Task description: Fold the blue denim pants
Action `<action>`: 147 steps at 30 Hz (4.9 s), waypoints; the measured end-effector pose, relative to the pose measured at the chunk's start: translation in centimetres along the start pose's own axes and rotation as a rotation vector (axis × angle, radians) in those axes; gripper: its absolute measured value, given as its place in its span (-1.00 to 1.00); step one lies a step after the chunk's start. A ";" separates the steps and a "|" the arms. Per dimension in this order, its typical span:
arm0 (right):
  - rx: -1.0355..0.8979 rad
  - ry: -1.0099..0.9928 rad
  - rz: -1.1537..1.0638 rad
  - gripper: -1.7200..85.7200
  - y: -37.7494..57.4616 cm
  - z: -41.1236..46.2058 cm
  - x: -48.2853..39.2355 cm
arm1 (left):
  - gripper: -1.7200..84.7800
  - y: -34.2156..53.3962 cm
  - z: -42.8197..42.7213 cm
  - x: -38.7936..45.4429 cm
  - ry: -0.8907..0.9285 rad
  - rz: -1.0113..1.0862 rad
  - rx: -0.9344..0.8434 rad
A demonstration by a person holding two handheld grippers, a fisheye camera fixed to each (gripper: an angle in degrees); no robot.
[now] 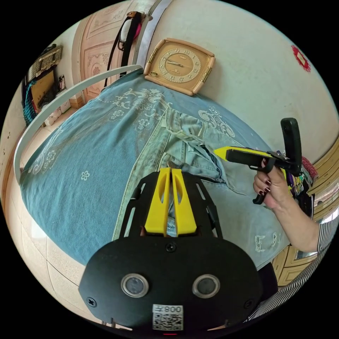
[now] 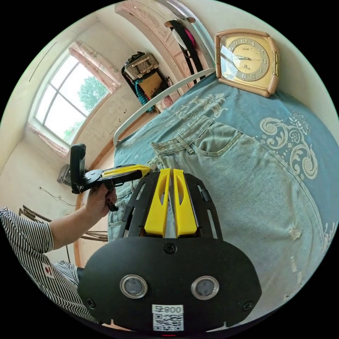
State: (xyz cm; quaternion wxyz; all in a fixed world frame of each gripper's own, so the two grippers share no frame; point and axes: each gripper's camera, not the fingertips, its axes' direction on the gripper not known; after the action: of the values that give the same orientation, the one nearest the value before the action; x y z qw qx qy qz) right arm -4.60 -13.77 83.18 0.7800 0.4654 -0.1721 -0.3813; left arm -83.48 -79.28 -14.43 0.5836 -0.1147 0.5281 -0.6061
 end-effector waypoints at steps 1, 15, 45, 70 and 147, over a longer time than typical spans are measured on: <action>0.010 -0.021 0.005 -0.93 0.1 -0.1 0.3 | -0.61 -0.2 0.0 -0.1 -0.003 0.006 0.002; -0.172 0.033 -0.111 -0.92 1.1 10.0 2.0 | -0.61 0.5 -0.7 -2.1 -0.019 -0.070 0.034; -0.153 0.235 -0.034 -0.96 1.8 12.1 2.1 | -0.73 -1.3 1.4 0.9 -0.089 0.078 -0.043; -0.152 0.335 0.007 -0.96 2.4 8.7 -3.8 | -0.96 -2.7 -0.8 0.4 -0.019 0.050 -0.064; -0.259 0.511 0.041 -0.79 -10.1 -13.9 18.9 | -0.78 -39.8 19.2 30.6 -0.139 0.758 -0.655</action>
State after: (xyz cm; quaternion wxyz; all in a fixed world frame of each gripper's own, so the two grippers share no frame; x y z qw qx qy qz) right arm 11.96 -22.60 65.89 0.8586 0.4392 0.0707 -0.2548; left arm -101.33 -123.85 9.78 0.7298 -0.1319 0.6550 -0.1451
